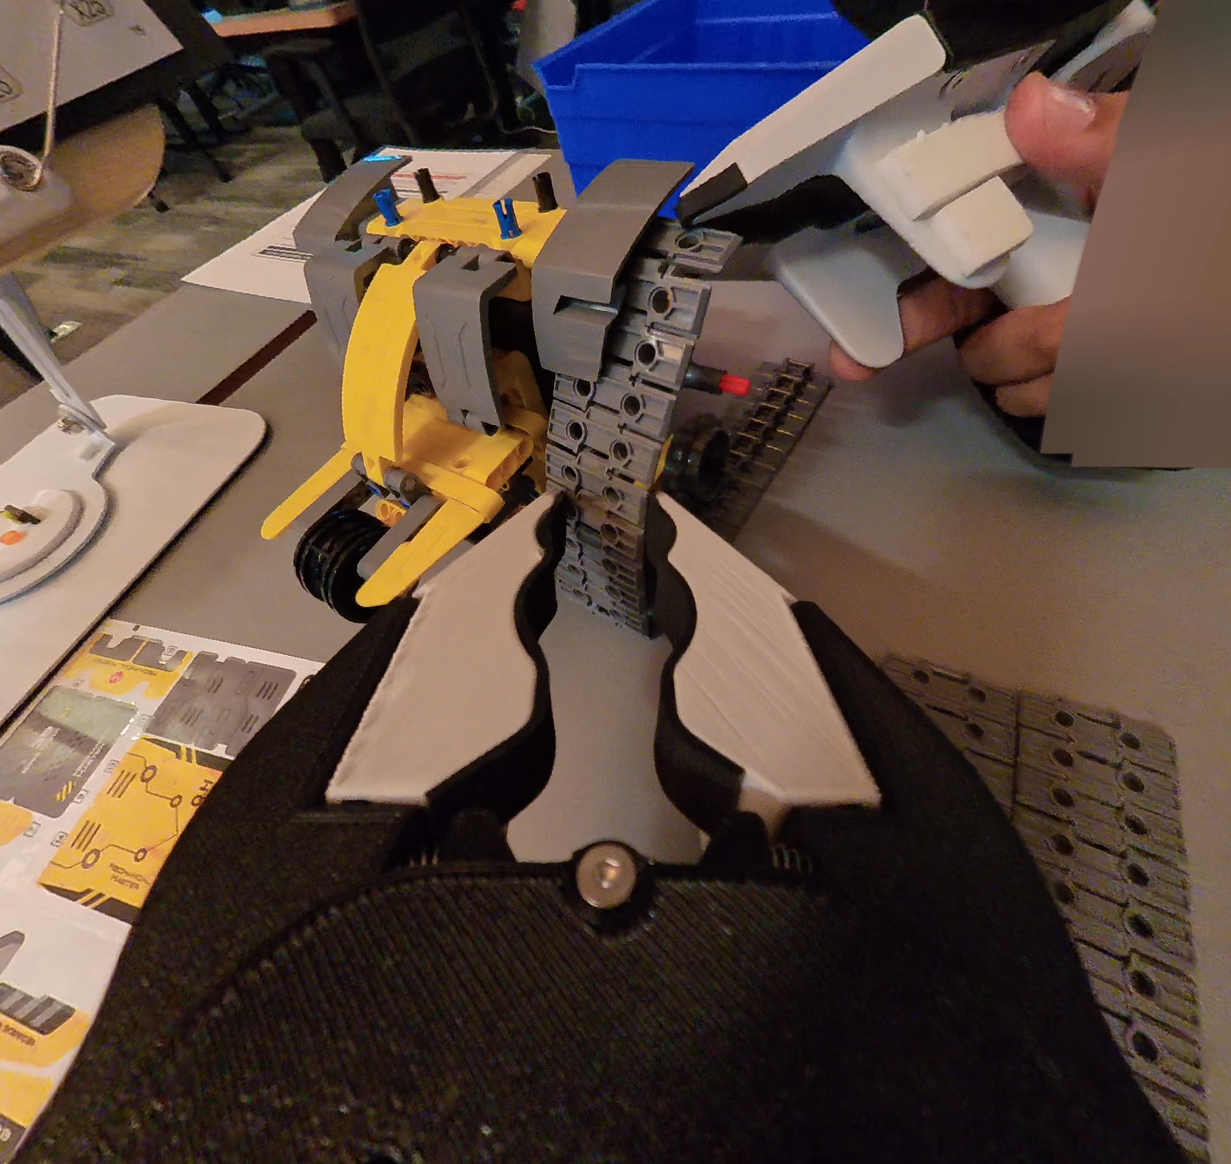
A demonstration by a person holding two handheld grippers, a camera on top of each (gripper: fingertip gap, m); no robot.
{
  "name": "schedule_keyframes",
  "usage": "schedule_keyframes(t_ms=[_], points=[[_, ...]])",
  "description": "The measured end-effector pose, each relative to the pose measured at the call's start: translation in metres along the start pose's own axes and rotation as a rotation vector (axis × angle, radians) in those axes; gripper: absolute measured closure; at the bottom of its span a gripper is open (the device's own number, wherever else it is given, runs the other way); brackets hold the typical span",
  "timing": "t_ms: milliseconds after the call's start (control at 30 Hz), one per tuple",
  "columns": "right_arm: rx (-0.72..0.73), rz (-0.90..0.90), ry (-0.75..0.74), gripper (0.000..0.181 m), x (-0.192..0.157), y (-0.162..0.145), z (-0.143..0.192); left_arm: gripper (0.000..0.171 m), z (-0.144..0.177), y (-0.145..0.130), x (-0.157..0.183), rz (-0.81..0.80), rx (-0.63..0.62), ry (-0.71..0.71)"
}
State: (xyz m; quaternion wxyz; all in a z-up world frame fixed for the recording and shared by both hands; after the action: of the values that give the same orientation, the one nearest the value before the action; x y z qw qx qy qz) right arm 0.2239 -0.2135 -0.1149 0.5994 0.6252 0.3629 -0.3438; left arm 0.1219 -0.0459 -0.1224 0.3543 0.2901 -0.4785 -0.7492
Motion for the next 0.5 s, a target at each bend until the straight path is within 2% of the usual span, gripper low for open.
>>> schedule_keyframes(t_ms=[167,333,500], points=[[-0.124,-0.068,0.002,0.174,0.0,0.01,-0.009,0.151,0.0,0.0,-0.005,0.027,0.006,0.031],[-0.218,-0.005,-0.049,0.174,0.001,0.02,-0.015,0.155,0.003,0.001,-0.01,0.023,-0.001,0.086],[-0.244,0.023,-0.057,0.174,0.001,0.025,-0.021,0.158,0.003,0.0,-0.014,0.045,-0.002,0.11]])
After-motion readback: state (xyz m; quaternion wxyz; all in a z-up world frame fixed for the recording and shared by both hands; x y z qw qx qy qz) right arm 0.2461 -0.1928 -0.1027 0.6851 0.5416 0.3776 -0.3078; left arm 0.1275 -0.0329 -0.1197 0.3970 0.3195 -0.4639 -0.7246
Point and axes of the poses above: each gripper's, where its closed fingertips meet, z back along the fingers, y out of its top, x = y × z across the jaws, the point moved 10 cm from there along z, back along the fingers, and after that the axes turned 6 degrees about -y, right-handed, at the moved point
